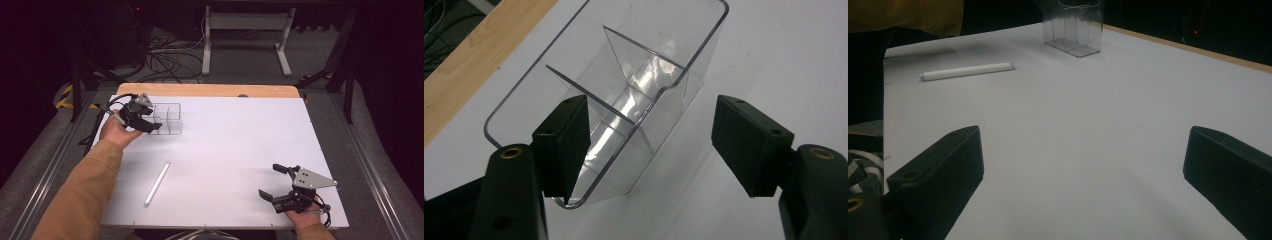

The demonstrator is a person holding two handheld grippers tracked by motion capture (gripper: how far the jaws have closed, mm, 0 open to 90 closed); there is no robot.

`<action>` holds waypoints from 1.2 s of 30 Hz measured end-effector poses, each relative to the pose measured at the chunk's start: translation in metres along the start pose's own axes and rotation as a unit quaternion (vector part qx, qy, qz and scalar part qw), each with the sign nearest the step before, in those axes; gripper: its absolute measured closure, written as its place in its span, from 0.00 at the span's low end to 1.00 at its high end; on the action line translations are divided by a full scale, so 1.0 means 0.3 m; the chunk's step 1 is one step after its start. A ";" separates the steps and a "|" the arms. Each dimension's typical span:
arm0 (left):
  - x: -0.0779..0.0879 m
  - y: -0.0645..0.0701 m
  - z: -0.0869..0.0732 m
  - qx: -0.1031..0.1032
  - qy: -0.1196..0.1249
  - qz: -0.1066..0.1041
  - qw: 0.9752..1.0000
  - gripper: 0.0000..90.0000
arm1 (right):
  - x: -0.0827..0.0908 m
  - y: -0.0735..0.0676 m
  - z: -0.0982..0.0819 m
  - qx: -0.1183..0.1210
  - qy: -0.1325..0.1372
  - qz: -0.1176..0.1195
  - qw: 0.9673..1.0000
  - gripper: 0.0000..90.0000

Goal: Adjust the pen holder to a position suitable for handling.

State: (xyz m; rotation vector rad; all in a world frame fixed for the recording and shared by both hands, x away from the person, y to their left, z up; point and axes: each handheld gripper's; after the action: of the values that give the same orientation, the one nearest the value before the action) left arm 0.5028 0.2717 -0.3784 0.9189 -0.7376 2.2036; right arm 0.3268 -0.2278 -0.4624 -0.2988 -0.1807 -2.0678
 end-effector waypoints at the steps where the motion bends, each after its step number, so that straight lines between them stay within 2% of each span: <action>1: -0.004 0.000 0.000 0.005 -0.003 -0.003 1.000 0.38 | 0.000 0.000 0.000 0.000 0.000 -0.001 1.000 0.04; 3: -0.014 0.003 0.001 0.013 -0.007 -0.004 1.000 0.38 | 0.000 0.000 0.000 0.000 0.001 -0.001 1.000 0.04; 8: -0.029 0.003 0.001 0.007 -0.027 0.005 1.000 0.44 | 0.001 0.000 -0.001 -0.001 0.001 0.001 1.000 0.04; 12: -0.033 -0.001 -0.002 0.012 -0.027 0.003 1.000 0.47 | 0.001 0.000 -0.001 -0.001 0.001 0.001 1.000 0.04; 16: -0.040 0.003 -0.003 0.007 -0.038 0.006 0.999 0.50 | 0.001 0.001 -0.002 -0.003 0.001 0.002 1.000 0.04; 20: -0.057 0.013 -0.005 -0.006 -0.059 0.007 0.998 0.56 | 0.001 0.003 -0.003 -0.002 0.002 0.004 1.000 0.04; 27: -0.047 0.006 -0.013 -0.006 -0.060 0.002 0.998 0.67 | -0.001 0.004 -0.004 -0.004 0.001 0.005 1.000 0.04; 30: -0.041 0.008 -0.015 -0.011 -0.065 -0.002 0.998 0.69 | -0.001 0.005 -0.005 -0.004 0.001 0.006 1.000 0.04; 36: -0.021 0.017 -0.015 -0.040 -0.076 -0.014 0.996 0.77 | -0.002 0.004 -0.005 -0.005 0.002 0.009 1.000 0.04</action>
State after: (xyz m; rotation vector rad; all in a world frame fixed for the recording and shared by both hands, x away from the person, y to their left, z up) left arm 0.5008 0.2693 -0.3872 1.0576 -0.8713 2.0824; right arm 0.3278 -0.2283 -0.4640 -0.3021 -0.1650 -2.0518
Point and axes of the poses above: each handheld gripper's, and its own axes: x roughly backward along the jaws, z roughly out of its top, y roughly to its right, and after that the axes turned 4 degrees about z, right-handed
